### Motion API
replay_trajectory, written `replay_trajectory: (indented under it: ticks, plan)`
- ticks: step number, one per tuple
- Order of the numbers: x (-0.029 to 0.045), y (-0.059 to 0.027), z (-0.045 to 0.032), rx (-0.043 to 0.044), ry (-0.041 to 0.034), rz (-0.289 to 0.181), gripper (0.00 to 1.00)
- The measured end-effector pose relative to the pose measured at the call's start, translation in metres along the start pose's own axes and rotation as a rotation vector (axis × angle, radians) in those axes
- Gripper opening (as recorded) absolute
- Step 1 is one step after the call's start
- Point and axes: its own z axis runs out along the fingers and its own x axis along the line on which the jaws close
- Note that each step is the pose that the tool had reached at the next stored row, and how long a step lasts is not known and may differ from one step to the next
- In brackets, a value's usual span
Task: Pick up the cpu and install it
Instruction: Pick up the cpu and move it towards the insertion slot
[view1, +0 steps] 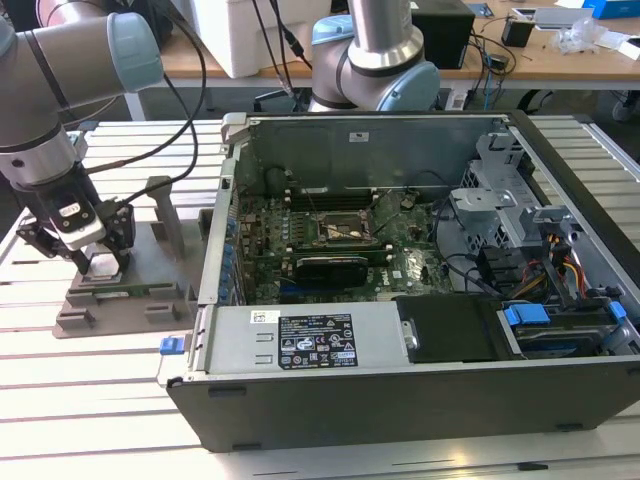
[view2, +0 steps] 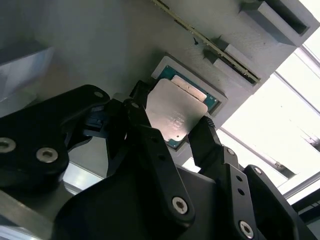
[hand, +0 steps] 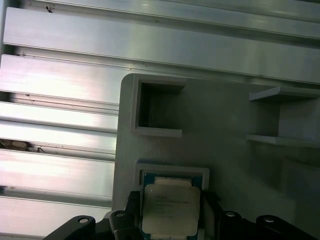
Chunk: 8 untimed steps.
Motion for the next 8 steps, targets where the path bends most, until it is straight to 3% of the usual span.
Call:
replay_trajectory:
  ticks: [3,8]
  plan:
    - [0.0,0.0,-0.0001,0.0001,0.0002,0.0,0.55]
    - [0.0,0.0001,0.0,0.0,0.0,0.0,0.55]
